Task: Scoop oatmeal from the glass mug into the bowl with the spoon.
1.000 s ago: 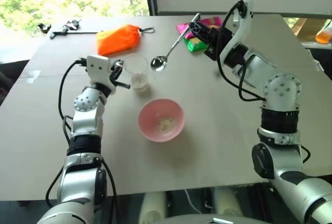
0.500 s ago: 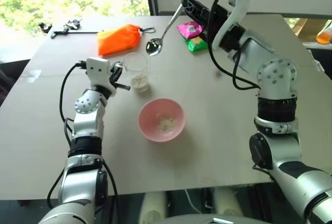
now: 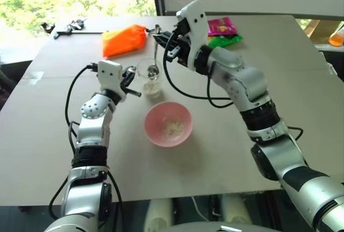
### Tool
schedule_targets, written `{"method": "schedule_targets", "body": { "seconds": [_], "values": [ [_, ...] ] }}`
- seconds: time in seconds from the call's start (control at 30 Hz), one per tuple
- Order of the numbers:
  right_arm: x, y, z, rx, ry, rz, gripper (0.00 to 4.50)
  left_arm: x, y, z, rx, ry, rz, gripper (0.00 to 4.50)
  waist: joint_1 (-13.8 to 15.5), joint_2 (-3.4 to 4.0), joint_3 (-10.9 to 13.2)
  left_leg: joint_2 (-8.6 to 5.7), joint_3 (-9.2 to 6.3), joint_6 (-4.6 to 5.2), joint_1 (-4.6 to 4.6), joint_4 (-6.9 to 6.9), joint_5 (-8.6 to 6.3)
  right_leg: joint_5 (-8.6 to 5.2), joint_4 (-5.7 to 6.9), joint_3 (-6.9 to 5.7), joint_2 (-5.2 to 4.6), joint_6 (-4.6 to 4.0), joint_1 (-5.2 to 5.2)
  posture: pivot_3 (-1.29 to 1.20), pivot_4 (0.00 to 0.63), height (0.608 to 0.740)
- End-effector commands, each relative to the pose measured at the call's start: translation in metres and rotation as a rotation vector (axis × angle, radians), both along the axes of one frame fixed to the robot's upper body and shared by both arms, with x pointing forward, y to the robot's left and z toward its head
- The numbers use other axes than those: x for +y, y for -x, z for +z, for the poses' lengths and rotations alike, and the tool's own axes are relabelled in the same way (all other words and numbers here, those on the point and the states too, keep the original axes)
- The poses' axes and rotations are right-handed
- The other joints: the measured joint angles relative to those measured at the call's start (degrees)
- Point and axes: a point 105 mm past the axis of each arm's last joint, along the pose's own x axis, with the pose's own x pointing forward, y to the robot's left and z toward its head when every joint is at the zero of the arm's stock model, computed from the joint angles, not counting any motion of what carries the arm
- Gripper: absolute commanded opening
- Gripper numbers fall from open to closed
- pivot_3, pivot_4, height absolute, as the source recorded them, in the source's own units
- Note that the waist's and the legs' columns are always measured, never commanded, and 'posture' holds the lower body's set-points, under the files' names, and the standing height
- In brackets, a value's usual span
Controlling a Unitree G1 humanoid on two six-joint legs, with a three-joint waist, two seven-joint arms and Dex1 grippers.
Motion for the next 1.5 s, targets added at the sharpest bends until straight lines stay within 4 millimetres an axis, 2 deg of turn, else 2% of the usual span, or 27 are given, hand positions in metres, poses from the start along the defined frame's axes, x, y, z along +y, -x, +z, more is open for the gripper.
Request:
{"method": "schedule_targets", "body": {
  "seconds": [0.03, 0.13, 0.2, 0.3, 0.37, 0.53, 0.87, 1.1, 1.33, 1.5],
  "values": [
    [0.010, 0.008, -0.014, -0.040, 0.083, 0.045, 0.00, -0.008, 0.001, 0.008, -0.018, -0.012, -0.029, 0.07, -0.07, 0.00, 0.00, 0.00, 0.01, 0.00, 0.00, 0.00, 0.00, 0.00, 0.00, 0.00, 0.00, 0.00, 0.00, 0.00, 0.150, 0.696],
    [0.016, 0.010, -0.040, 0.078, 0.120, 0.067, 0.00, -0.010, -0.001, 0.011, -0.024, -0.015, -0.032, 0.07, -0.07, 0.00, 0.00, 0.02, -0.01, -0.01, 0.01, 0.00, 0.01, 0.00, 0.01, 0.00, 0.03, 0.00, 0.00, 0.00, 0.150, 0.696],
    [0.017, 0.012, -0.047, 0.124, 0.117, 0.074, 0.00, -0.011, -0.001, 0.011, -0.024, -0.015, -0.033, 0.07, -0.08, 0.00, 0.00, 0.02, 0.00, -0.02, 0.01, 0.00, 0.01, 0.00, 0.01, 0.00, 0.03, 0.00, 0.00, 0.00, 0.150, 0.696],
    [0.016, 0.013, -0.057, 0.280, 0.060, 0.060, 0.00, -0.012, -0.002, 0.011, -0.028, -0.011, -0.034, 0.07, -0.04, -0.02, -0.01, 0.02, -0.01, -0.02, 0.02, 0.01, 0.01, 0.00, 0.02, 0.00, 0.03, 0.00, 0.01, 0.00, 0.150, 0.696],
    [0.010, 0.005, -0.052, 0.378, -0.016, 0.012, 0.00, -0.013, -0.002, 0.010, -0.027, -0.010, -0.035, 0.07, -0.05, -0.02, -0.01, 0.02, -0.02, -0.03, 0.03, 0.01, 0.02, 0.00, 0.03, -0.01, 0.03, -0.01, 0.01, 0.00, 0.150, 0.696],
    [-0.013, -0.019, -0.025, 0.547, -0.222, -0.089, 0.00, -0.014, -0.002, 0.003, -0.018, -0.003, -0.036, 0.07, 0.02, -0.02, -0.01, 0.01, -0.03, -0.05, 0.01, 0.01, 0.03, 0.00, 0.03, -0.02, 0.03, -0.01, 0.01, 0.00, 0.150, 0.696],
    [-0.050, -0.025, 0.018, 0.549, -0.359, -0.145, 0.00, -0.008, -0.004, -0.005, -0.033, 0.121, 0.018, 0.07, 0.04, -0.02, -0.01, 0.00, -0.05, -0.05, -0.01, 0.00, 0.03, 0.00, 0.02, -0.02, 0.01, -0.01, 0.01, 0.00, 0.150, 0.696],
    [-0.066, -0.028, 0.016, 0.608, -0.419, -0.186, 0.00, -0.012, -0.005, -0.012, -0.054, 0.191, 0.053, 0.07, -0.01, -0.02, -0.01, -0.02, -0.04, -0.05, -0.02, 0.00, 0.03, 0.00, 0.02, -0.03, -0.01, 0.00, 0.01, 0.00, 0.150, 0.696],
    [-0.071, -0.028, 0.005, 0.723, -0.473, -0.196, 0.00, -0.024, -0.006, -0.013, -0.118, 0.247, 0.040, 0.07, 0.01, -0.02, -0.01, -0.01, -0.03, -0.05, -0.02, 0.00, 0.03, 0.00, 0.02, -0.02, -0.01, -0.01, 0.01, 0.00, 0.150, 0.696],
    [-0.081, -0.026, 0.013, 0.694, -0.495, -0.193, 0.00, -0.028, -0.009, -0.012, -0.143, 0.295, 0.041, 0.07, -0.05, -0.02, -0.01, -0.01, -0.03, -0.04, -0.02, 0.00, 0.03, 0.00, 0.01, -0.02, 0.01, 0.00, 0.01, 0.00, 0.150, 0.696]
  ]
}}
